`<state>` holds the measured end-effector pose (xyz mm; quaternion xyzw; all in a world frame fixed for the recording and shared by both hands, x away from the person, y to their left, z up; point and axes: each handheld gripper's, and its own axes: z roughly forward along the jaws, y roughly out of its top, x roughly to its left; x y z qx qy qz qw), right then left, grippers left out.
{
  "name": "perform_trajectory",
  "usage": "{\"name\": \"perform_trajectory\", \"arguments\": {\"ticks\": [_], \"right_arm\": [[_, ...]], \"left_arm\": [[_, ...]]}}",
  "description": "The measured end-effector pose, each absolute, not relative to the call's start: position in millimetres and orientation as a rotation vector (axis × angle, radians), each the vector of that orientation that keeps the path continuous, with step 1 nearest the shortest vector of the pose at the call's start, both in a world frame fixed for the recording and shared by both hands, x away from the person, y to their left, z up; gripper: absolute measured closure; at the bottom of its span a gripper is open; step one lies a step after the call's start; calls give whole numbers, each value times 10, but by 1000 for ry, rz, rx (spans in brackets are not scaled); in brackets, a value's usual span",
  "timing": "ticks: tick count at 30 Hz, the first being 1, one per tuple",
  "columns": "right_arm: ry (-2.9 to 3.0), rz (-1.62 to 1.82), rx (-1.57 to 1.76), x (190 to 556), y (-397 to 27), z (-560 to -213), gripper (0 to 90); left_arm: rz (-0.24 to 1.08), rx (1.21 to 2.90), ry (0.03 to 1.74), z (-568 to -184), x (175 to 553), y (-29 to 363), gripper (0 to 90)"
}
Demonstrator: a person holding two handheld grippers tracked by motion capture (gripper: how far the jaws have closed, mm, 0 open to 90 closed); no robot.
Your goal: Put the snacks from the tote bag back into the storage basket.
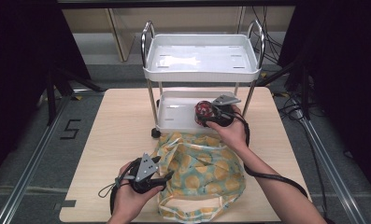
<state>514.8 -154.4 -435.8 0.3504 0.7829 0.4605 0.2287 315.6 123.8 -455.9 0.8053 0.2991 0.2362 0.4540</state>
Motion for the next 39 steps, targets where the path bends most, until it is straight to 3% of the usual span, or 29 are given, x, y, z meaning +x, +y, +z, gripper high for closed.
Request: {"name": "perform_trajectory", "arguments": {"ticks": [39], "right_arm": [[2184,1226,958,5192,-1578,-4512,261]], "left_arm": [[583,1989,737,-4558,3155,1241,326]]}}
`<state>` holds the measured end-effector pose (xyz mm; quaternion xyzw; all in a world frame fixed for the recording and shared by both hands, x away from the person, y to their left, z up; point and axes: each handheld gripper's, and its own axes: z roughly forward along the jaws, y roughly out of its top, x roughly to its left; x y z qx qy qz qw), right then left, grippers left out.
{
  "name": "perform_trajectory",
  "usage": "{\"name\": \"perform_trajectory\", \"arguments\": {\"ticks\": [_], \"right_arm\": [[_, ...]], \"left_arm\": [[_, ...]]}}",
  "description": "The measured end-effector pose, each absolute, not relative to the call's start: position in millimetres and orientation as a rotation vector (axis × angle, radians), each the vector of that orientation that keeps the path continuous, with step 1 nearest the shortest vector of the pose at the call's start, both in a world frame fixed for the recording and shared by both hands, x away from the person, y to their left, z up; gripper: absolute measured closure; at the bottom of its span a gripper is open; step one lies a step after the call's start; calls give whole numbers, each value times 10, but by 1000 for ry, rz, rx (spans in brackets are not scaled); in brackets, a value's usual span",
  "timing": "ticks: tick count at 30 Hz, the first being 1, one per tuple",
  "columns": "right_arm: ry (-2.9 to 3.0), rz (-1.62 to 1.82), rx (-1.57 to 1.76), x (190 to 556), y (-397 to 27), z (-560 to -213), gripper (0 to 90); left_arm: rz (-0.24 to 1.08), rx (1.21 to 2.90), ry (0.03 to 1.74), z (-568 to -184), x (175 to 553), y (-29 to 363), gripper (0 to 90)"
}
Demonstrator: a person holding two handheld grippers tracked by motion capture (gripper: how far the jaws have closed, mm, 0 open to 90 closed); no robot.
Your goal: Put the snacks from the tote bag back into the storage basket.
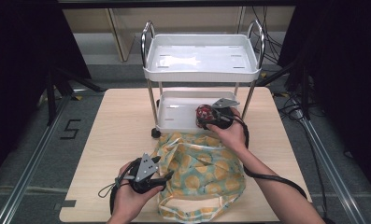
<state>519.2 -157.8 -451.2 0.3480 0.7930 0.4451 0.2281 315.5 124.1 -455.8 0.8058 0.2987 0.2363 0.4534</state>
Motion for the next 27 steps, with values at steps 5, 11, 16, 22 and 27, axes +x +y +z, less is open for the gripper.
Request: {"name": "perform_trajectory", "arguments": {"ticks": [5,11,16,22,27], "right_arm": [[2183,1226,964,5188,-1574,-4519,261],[2188,1221,967,5192,-1574,-4544,261],[2197,1213,992,5189,-1579,-4535,260],[2196,1232,990,5205,-1585,-4549,259],[2211,1244,1010,5221,-1591,-4542,256]], "left_arm": [[593,2000,718,-4550,3161,1247,326],[583,1991,737,-4560,3156,1239,326],[583,1999,732,-4562,3160,1242,326],[583,1992,738,-4568,3155,1231,326],[588,2013,715,-4565,3167,1242,327]]}}
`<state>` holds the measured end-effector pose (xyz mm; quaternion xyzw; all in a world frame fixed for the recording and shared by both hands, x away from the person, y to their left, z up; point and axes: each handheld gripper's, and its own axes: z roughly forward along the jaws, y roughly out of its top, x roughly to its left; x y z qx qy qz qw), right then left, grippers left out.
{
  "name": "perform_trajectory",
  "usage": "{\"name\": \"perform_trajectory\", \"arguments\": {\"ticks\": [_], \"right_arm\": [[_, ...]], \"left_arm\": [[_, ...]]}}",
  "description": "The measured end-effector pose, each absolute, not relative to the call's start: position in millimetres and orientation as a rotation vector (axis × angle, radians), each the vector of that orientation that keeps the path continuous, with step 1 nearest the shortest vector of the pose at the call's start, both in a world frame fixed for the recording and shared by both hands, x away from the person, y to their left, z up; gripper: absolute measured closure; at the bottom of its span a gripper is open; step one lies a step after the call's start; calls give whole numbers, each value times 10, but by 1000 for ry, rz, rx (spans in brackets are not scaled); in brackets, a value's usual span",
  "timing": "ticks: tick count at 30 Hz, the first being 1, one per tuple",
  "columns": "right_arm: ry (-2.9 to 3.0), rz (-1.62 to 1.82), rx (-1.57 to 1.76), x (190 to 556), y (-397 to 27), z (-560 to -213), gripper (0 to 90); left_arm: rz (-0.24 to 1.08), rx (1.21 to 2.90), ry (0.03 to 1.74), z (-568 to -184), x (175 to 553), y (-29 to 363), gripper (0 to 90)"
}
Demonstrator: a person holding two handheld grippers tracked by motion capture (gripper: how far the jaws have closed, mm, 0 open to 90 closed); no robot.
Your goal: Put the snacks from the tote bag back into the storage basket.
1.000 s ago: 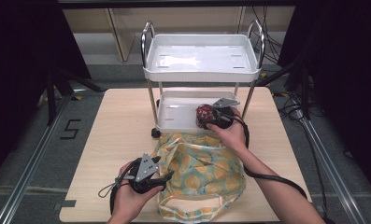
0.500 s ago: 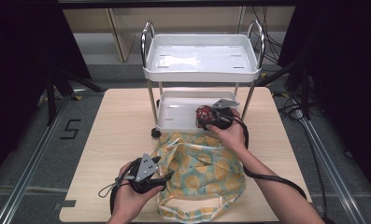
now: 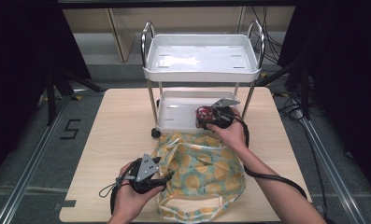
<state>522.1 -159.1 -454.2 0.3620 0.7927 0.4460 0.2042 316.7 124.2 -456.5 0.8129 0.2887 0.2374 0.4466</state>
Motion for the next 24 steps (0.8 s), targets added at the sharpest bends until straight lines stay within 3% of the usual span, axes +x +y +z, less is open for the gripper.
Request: {"name": "perform_trajectory", "arguments": {"ticks": [9,24], "right_arm": [[2249,1224,1025,5218,-1561,-4548,156],[2220,1198,1002,5155,-1575,-4486,134]], "left_arm": [[587,2013,716,-4567,3170,1242,327],[590,2011,717,-4570,3168,1239,327]]}}
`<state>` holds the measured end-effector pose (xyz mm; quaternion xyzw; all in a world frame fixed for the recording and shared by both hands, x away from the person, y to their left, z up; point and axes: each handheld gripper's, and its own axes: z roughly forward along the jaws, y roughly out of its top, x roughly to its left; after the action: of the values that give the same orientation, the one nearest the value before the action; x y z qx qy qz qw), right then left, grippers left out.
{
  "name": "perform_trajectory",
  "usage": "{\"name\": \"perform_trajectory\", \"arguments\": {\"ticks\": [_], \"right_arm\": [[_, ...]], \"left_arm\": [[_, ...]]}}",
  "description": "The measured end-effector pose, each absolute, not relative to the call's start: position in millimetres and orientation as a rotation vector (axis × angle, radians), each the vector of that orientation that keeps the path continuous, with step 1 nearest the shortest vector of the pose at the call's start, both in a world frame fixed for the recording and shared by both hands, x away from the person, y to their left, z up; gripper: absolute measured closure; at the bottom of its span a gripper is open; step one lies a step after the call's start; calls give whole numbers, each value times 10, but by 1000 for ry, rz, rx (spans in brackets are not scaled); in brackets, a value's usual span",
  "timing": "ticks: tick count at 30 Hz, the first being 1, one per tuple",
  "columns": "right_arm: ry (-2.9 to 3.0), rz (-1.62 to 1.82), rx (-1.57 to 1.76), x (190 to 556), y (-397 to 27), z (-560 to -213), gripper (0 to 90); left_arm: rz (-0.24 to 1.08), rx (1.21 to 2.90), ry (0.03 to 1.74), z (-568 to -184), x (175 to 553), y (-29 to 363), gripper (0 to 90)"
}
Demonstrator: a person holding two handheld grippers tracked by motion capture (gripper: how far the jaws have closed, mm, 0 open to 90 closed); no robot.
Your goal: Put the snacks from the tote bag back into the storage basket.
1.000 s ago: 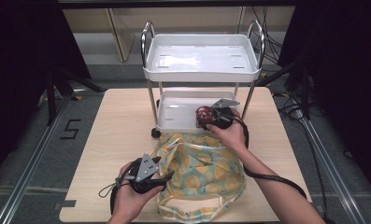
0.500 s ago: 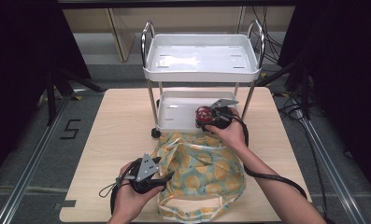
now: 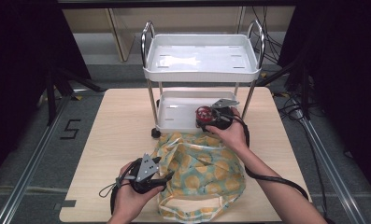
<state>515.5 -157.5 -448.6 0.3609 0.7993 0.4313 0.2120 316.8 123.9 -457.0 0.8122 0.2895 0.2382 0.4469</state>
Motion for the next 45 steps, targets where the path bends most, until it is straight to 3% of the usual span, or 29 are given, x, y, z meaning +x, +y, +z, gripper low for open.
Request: {"name": "perform_trajectory", "arguments": {"ticks": [45], "right_arm": [[2236,1268,982,4565,-1941,-4309,168]], "left_arm": [[592,2014,734,-4589,3172,1258,327]]}}
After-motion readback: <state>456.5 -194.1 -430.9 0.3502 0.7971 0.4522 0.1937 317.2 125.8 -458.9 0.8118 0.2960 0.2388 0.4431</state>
